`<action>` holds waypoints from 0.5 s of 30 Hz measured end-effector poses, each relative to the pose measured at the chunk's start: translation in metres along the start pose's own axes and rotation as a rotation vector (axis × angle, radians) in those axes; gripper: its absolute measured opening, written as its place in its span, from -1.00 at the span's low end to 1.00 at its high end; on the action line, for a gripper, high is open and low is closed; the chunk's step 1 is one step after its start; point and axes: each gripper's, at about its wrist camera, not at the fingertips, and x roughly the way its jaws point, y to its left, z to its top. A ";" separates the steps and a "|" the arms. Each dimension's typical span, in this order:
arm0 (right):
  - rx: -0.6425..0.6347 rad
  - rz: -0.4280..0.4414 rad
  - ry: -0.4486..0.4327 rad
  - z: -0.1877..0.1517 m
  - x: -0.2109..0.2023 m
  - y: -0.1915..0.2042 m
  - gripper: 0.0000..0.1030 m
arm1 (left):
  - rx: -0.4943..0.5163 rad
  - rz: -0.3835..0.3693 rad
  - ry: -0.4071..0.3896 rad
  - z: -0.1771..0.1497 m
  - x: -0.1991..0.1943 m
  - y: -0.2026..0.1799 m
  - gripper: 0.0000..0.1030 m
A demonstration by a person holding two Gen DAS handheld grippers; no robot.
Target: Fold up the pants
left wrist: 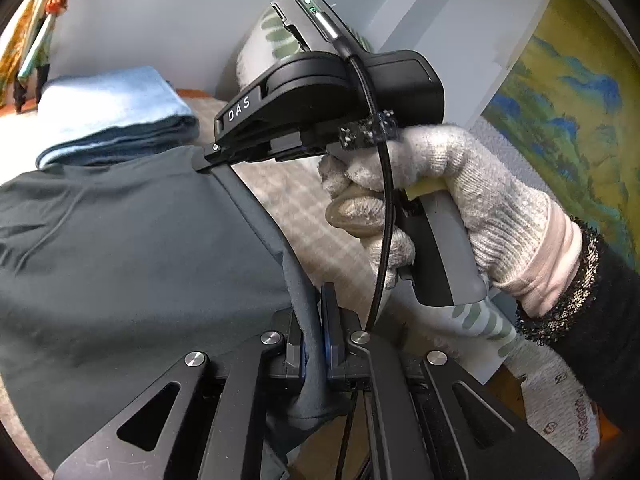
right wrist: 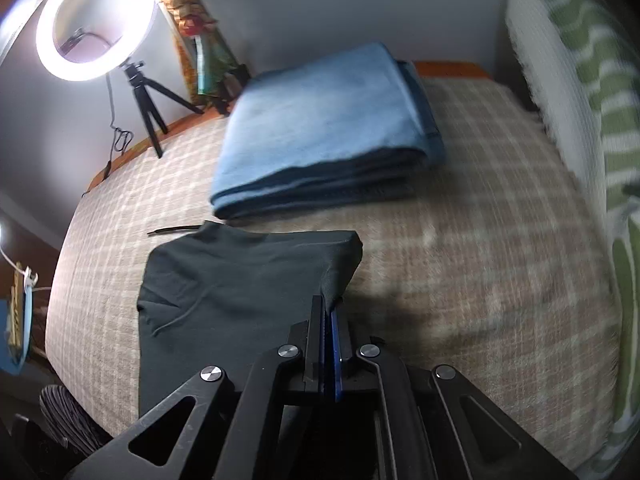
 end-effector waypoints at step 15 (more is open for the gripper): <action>-0.051 -0.076 -0.023 -0.002 0.001 -0.010 -0.56 | 0.097 0.016 0.041 -0.004 -0.048 -0.013 -0.32</action>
